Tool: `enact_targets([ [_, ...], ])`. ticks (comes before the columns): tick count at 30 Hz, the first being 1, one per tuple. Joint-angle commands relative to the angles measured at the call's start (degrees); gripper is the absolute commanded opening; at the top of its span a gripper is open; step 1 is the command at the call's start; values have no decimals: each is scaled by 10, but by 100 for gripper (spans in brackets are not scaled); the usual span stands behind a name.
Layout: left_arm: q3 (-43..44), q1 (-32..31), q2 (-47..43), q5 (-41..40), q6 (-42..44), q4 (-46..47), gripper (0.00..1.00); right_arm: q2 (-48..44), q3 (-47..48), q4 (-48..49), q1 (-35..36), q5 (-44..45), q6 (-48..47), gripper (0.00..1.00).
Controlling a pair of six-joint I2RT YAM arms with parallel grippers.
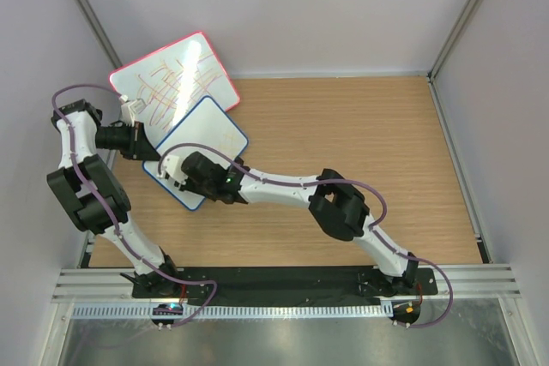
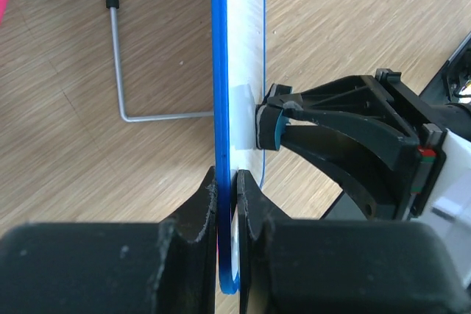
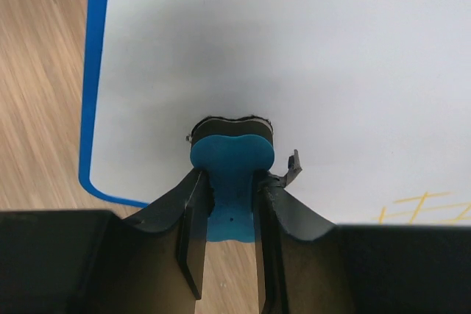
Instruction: Erase the whiteboard
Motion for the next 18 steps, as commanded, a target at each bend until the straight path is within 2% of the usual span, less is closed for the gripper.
enact_targets([
  [1, 6, -14, -18, -32, 31, 6, 0, 6, 9, 110, -3, -14, 44, 1],
  [11, 13, -15, -17, -39, 26, 4, 0, -13, -21, 200, -108, -5, 219, 1],
  [18, 16, -18, -22, -35, 29, 4, 0, 2, 8, 197, -189, -19, 341, 1],
])
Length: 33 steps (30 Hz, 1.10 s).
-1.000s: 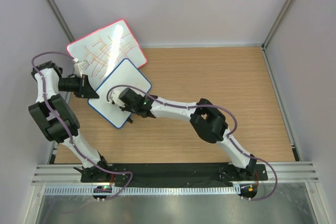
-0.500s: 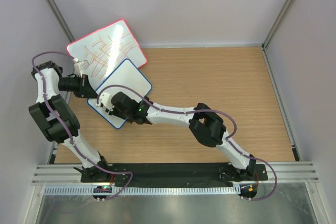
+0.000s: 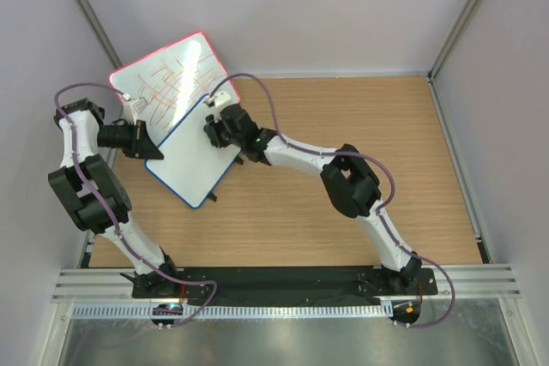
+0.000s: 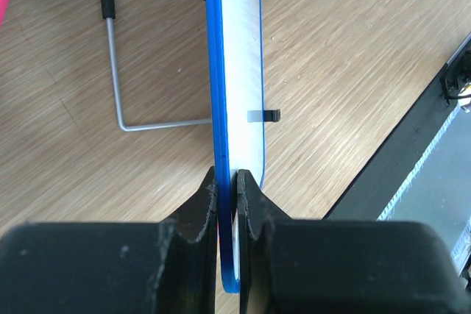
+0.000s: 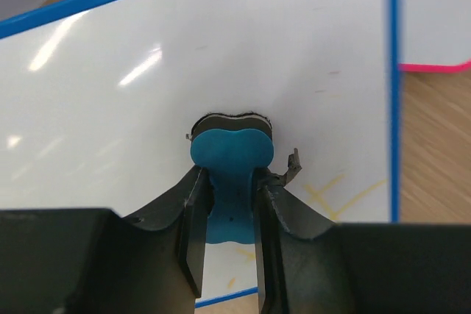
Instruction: Erase the whiteboard
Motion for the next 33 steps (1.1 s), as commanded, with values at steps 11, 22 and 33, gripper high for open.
enact_targets([
  [11, 18, -16, -25, -33, 48, -14, 0, 25, 81, 21, -55, 24, 120, 1],
  [22, 20, -20, -23, -32, 46, -9, 0, -15, -14, 71, 7, 43, 133, 1],
  [33, 17, -20, -25, -33, 48, -9, 0, -23, -156, 105, -69, 100, 275, 1],
])
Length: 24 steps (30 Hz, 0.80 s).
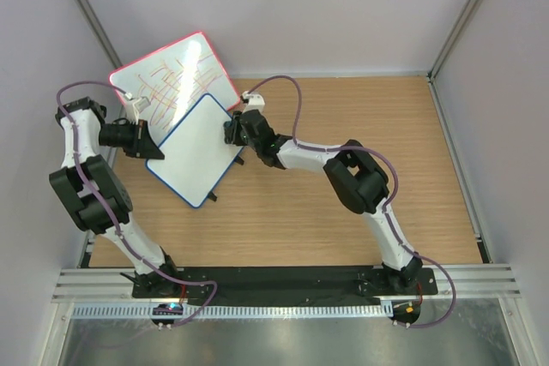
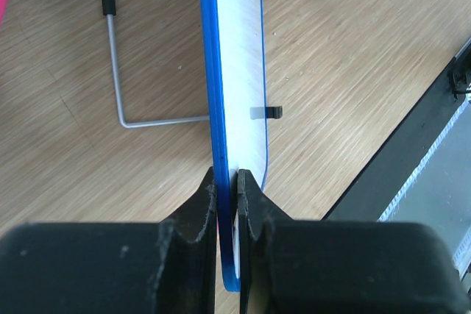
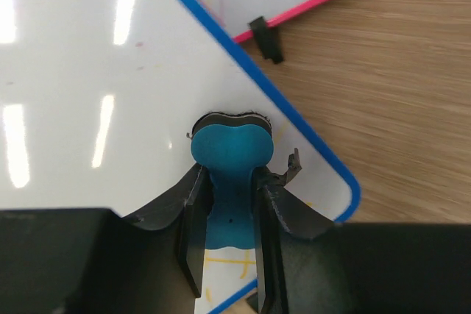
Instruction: Erase the whiteboard
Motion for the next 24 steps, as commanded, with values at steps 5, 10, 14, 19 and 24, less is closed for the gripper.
enact_targets([
  [5, 12, -11, -16, -23, 49, -5, 0, 3, -53, -6, -33, 24, 55, 1],
  [10, 14, -11, -15, -23, 50, -5, 0, -13, -36, -19, -32, 25, 40, 1],
  [14, 14, -12, -14, -23, 50, -5, 0, -24, 11, -36, -12, 32, 5, 1],
  [19, 13, -13, -14, -23, 48, -5, 0, 1, 137, -71, 10, 24, -27, 1],
  [24, 11, -14, -20, -23, 49, -4, 0, 56, 257, -112, 6, 34, -46, 1],
])
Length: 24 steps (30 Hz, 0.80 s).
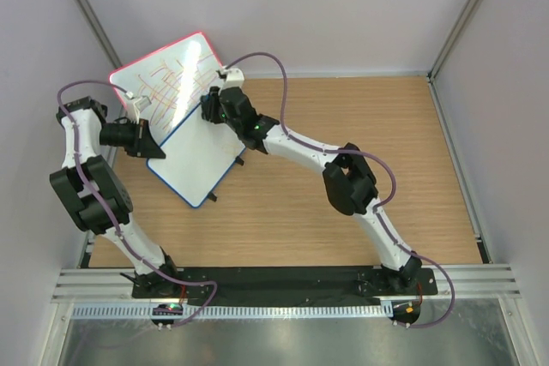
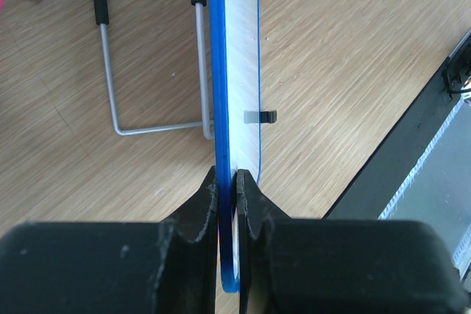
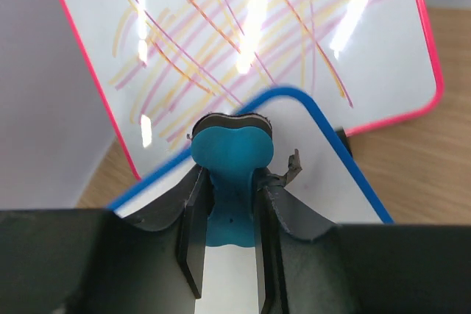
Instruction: Erase the whiteboard
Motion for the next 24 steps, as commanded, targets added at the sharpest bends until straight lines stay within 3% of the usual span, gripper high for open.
enact_targets([
  [1, 11, -8, -20, -33, 46, -5, 0, 42, 103, -32, -10, 13, -24, 1],
  [5, 11, -9, -19, -32, 46, -6, 0, 61, 126, -50, -19, 33, -12, 1],
  [17, 13, -9, -14, -29, 48, -4, 0, -22, -156, 39, -34, 71, 47, 1],
  [24, 15, -10, -12, -28, 47, -5, 0, -22, -138, 25, -34, 54, 43, 1],
])
